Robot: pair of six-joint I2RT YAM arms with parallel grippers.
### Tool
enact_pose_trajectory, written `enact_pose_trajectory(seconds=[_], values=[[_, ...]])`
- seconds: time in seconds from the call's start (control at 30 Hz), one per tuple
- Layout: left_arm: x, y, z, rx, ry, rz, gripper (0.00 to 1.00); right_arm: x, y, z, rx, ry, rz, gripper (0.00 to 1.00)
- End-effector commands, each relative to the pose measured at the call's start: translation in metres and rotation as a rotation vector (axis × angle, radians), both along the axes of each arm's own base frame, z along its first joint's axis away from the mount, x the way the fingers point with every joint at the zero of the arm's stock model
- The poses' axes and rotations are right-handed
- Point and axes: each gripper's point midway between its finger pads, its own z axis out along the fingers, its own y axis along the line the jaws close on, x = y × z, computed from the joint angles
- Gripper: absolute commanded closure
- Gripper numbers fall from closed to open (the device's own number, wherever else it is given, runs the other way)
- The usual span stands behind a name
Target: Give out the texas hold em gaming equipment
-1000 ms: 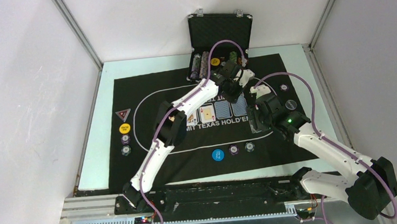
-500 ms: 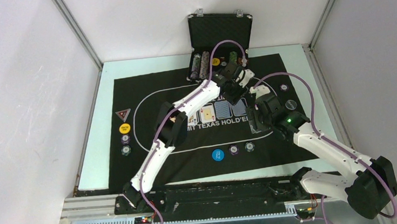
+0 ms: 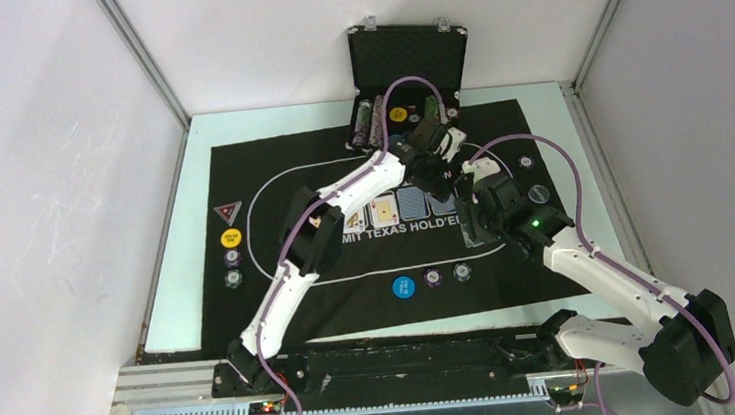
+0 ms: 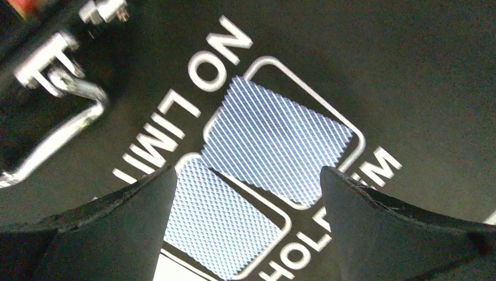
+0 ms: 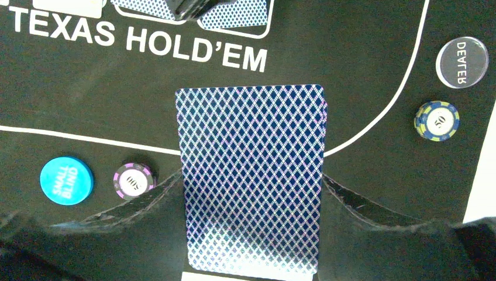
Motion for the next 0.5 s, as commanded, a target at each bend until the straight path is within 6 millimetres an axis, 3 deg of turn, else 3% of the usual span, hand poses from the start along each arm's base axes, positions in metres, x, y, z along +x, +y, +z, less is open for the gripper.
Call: enact_pose_trajectory(seconds=[0.0,0.07,0.47], values=[[-0.009,-0.021,0.077,-0.339,0.082,0.107,0.00,0.012,0.005,0.012,0.037,-0.057,-0.020,1.00],[-0.011,-0.019,0.090,-0.403,0.088,0.158,0.00,0.012,0.004,0.012,0.036,-0.056,-0.019,1.00],[-0.035,-0.022,0.047,-0.479,0.272,0.333,0.00,0.012,0.003,0.011,0.033,-0.055,-0.026,1.00]])
